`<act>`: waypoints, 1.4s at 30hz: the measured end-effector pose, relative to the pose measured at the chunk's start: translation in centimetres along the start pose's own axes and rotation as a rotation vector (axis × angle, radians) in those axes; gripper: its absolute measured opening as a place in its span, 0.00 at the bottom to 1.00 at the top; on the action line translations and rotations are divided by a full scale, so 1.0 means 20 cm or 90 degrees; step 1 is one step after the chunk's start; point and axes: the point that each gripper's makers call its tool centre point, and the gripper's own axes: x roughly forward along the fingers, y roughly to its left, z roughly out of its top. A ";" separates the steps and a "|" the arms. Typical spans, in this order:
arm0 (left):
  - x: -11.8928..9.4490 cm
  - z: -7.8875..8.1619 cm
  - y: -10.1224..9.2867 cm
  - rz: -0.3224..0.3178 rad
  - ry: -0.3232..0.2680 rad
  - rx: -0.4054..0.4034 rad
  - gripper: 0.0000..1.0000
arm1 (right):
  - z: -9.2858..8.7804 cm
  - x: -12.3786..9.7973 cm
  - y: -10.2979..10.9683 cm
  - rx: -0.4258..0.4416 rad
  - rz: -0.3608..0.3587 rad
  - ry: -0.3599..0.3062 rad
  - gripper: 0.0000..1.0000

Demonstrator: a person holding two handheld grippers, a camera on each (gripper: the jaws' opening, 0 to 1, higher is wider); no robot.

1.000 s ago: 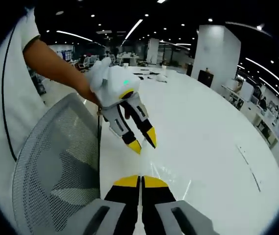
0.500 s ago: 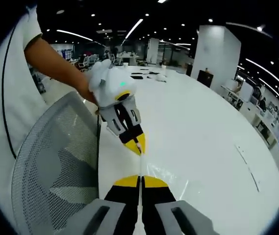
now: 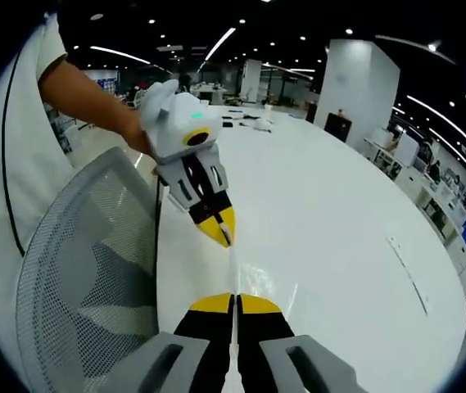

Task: Open the resealable bag by pulling the two sides of the seal apart until the entire bag opening is separated and visibly accessible.

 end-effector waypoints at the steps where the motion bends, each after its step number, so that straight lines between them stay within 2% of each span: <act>1: 0.00 0.01 0.00 0.000 -0.001 0.001 0.00 | 0.00 0.00 0.00 0.000 -0.001 0.002 0.00; 6: -0.02 0.02 -0.03 -0.004 -0.005 0.003 0.00 | -0.02 -0.01 0.00 0.012 -0.004 0.000 0.00; 12: 0.00 -0.04 -0.06 -0.019 -0.001 0.012 0.00 | -0.01 0.01 0.02 -0.008 -0.001 -0.002 0.00; 17: 0.00 -0.04 -0.07 -0.023 -0.001 0.002 0.00 | -0.04 0.03 0.03 0.009 0.004 0.005 0.00; 21: -0.01 -0.04 -0.07 -0.027 0.000 0.026 0.00 | -0.05 0.04 0.03 0.025 0.000 0.006 0.00; 27: 0.00 0.00 -0.09 -0.035 0.001 0.032 0.00 | -0.01 0.06 0.03 0.043 0.001 -0.007 0.06; 32: 0.00 0.04 -0.10 -0.042 0.006 0.041 0.00 | 0.01 0.11 0.05 0.024 0.004 -0.002 0.12; 37: -0.01 0.10 -0.11 -0.047 0.005 0.058 0.00 | 0.03 0.18 0.07 0.011 0.015 0.011 0.11; 42: -0.01 0.13 -0.14 -0.055 0.017 0.050 0.00 | 0.05 0.23 0.11 -0.004 0.032 0.026 0.07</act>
